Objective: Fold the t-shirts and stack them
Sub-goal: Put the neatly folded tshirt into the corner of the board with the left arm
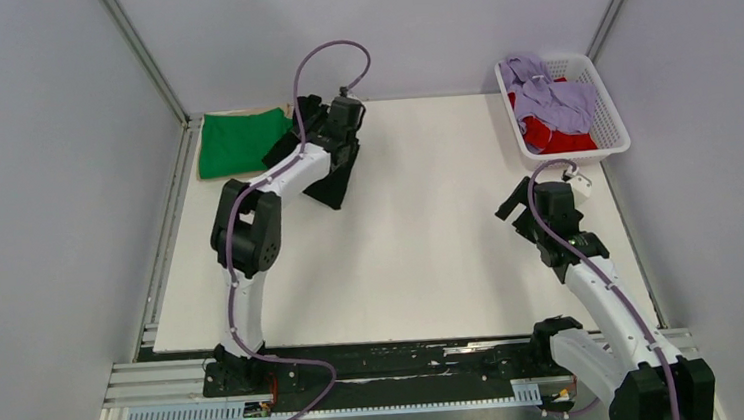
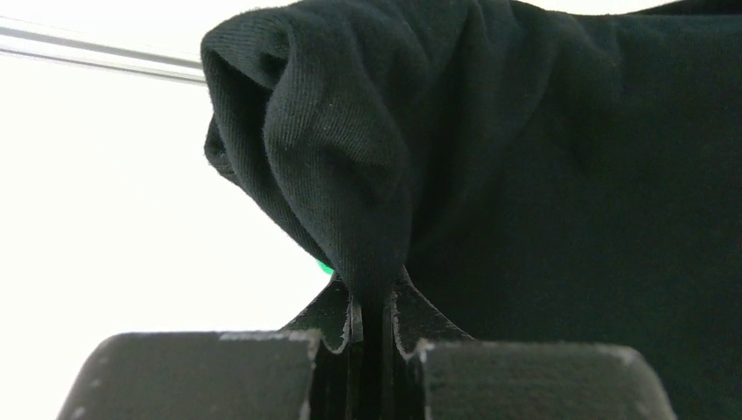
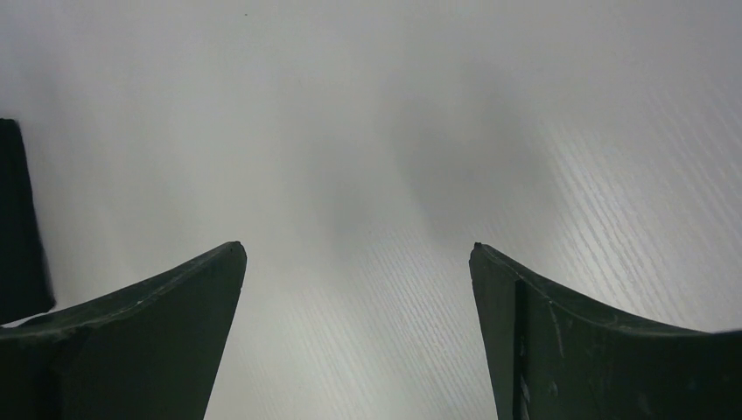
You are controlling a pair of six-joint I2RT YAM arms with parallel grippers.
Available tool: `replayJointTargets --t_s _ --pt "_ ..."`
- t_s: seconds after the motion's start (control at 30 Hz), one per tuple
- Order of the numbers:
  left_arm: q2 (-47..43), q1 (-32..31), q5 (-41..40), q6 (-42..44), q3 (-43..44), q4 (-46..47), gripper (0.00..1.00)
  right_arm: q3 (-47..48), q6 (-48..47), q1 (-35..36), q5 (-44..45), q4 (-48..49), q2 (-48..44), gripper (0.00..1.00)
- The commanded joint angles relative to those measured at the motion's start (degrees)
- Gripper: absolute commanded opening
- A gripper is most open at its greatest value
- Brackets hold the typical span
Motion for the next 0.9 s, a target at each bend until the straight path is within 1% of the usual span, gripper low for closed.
replayJointTargets --t_s 0.0,0.17,0.27,0.4,0.5,0.63,0.77,0.87 --pt "0.3 4.5 0.0 14.3 5.4 11.7 0.00 -0.2 -0.5 -0.2 4.4 0.3 -0.1 1.00" --pt "0.3 7.3 2.4 17.0 7.9 12.3 0.00 0.4 -0.5 -0.3 4.9 0.3 2.1 1.00" --pt "-0.3 7.8 1.6 17.7 9.2 12.3 0.00 1.0 -0.9 -0.3 4.1 0.2 3.6 1.00" --pt "-2.7 8.0 1.9 17.5 8.9 12.4 0.00 1.1 -0.5 -0.3 3.6 0.2 4.9 1.00" --pt "-5.1 8.0 2.1 18.3 8.0 14.4 0.00 1.4 -0.3 -0.3 3.4 0.2 5.7 1.00" --pt "-8.2 8.0 2.7 16.9 8.0 13.1 0.00 1.4 -0.1 -0.3 2.5 0.2 5.4 1.00" --pt "-12.2 8.0 5.8 12.9 7.7 8.1 0.00 1.1 0.1 -0.3 2.8 0.2 4.4 1.00" --pt "-14.3 8.0 7.6 12.3 6.6 8.2 0.00 1.1 0.2 -0.3 2.6 0.2 3.8 1.00"
